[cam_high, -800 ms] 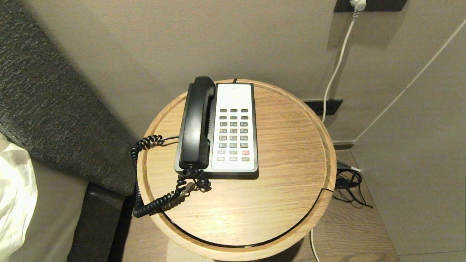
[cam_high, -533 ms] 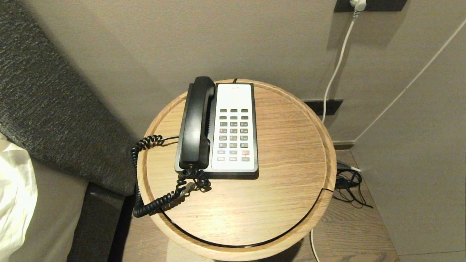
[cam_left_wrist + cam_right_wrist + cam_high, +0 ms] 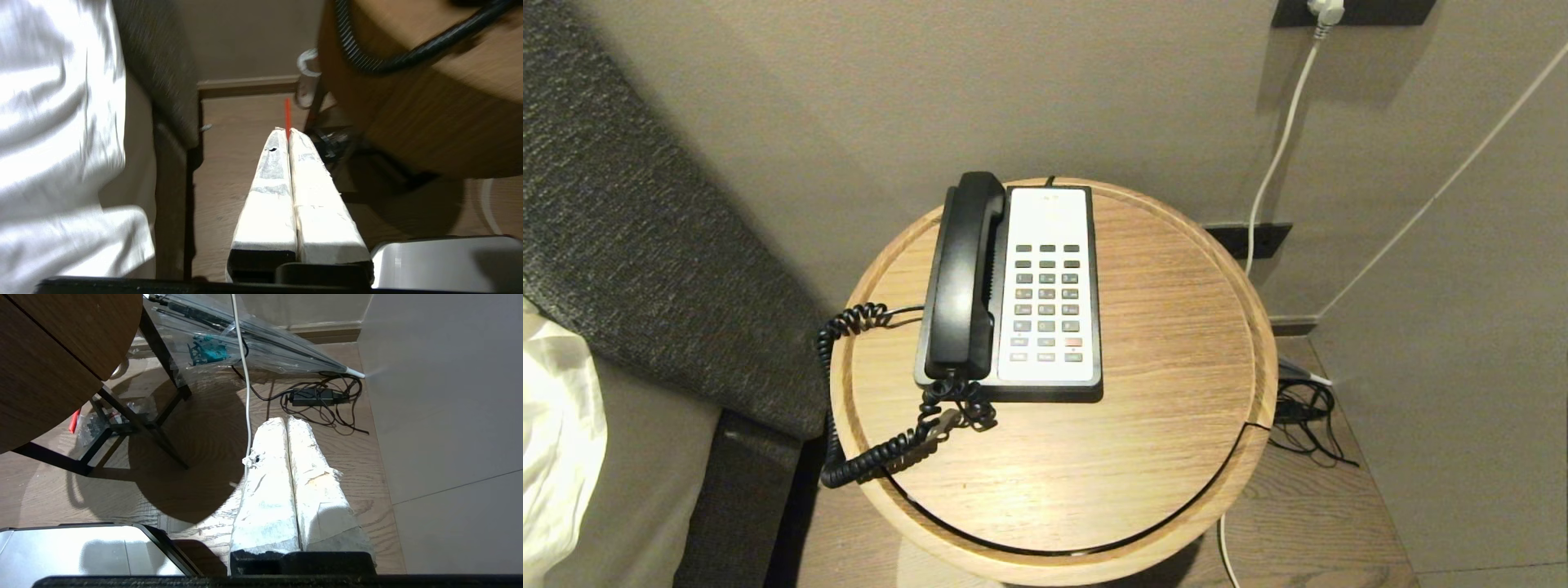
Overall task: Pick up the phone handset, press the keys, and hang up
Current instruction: Pick up the desk phone handset
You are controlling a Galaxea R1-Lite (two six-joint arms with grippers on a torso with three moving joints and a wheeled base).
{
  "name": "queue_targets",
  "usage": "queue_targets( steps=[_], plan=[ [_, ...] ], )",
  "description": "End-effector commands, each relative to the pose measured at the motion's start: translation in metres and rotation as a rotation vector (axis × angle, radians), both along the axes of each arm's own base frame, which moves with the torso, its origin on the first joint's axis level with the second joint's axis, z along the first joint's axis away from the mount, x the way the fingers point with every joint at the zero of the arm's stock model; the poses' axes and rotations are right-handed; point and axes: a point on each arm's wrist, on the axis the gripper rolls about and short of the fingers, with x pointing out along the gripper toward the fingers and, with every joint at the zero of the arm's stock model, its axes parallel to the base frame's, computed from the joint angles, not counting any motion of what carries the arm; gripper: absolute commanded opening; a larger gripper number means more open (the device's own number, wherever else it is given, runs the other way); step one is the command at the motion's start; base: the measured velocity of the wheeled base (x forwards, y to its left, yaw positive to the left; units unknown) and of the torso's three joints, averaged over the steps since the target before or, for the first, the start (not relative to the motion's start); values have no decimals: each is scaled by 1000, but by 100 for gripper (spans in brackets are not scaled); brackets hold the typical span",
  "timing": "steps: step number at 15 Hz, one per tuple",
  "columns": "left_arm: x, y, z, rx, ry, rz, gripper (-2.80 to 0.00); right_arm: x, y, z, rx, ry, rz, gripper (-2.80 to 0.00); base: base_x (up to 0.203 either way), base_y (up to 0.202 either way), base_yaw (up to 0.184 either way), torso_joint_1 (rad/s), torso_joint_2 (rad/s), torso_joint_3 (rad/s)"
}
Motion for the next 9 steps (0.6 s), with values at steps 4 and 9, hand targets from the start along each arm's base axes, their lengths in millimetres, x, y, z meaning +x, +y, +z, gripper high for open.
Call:
queue_targets(
  steps=[4,9],
  plan=[
    [37,-3,118,-21,195,-140,-280,0,0,0,0,-1,-1,-280,0,0,0,0,0,0],
    [146,-12,196,-48,403,-308,-280,0,0,0,0,-1,-1,-280,0,0,0,0,0,0]
  ],
)
